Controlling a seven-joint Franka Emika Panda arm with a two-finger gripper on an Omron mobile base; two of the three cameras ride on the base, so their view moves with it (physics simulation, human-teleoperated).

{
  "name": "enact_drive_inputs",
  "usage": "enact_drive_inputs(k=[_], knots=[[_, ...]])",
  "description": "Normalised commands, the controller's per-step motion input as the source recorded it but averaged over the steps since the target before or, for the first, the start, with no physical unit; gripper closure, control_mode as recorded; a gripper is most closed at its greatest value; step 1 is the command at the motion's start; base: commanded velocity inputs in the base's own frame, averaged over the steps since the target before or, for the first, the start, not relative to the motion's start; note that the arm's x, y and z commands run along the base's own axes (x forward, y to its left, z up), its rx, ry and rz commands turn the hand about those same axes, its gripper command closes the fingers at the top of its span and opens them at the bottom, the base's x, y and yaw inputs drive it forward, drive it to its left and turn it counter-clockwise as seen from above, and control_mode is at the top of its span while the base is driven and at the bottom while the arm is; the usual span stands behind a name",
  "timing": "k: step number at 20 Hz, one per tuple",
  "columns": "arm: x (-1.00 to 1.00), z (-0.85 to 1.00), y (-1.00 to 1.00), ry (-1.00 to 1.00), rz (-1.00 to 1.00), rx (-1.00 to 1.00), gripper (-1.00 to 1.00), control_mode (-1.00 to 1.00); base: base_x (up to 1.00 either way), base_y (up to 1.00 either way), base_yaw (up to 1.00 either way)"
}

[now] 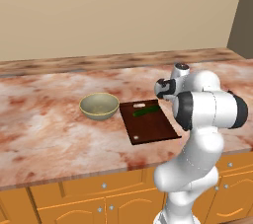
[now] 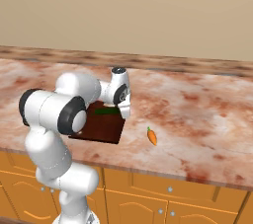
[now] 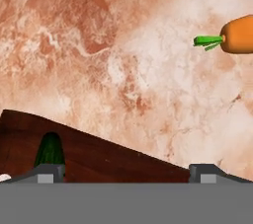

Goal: Place the two vegetables and bowl onto the tray for setting up a vegetable dip station.

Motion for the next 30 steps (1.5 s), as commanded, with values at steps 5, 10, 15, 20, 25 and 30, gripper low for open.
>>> enact_drive_inputs(k=[5, 10, 15, 20, 25, 30], knots=[[-0.54, 0.00, -0.54, 0.02, 0.15, -0.08, -1.00, -1.00, 0.00, 0.00, 0.00], [-0.36, 0.00, -0.42, 0.02, 0.27, -0.04, -1.00, -1.00, 0.00, 0.00, 0.00], [-0.04, 0.00, -0.29, 0.02, 0.40, -0.01, -1.00, -1.00, 0.00, 0.00, 0.00], [0.00, 0.00, -0.20, 0.03, 0.42, 0.00, -1.00, -1.00, 0.00, 0.00, 0.00], [-0.03, 0.00, -0.02, 0.01, 0.34, -0.06, -1.00, -1.00, 0.00, 0.00, 0.00], [-0.17, 0.00, 0.00, 0.04, 0.18, -0.13, -1.00, -1.00, 0.00, 0.00, 0.00]])
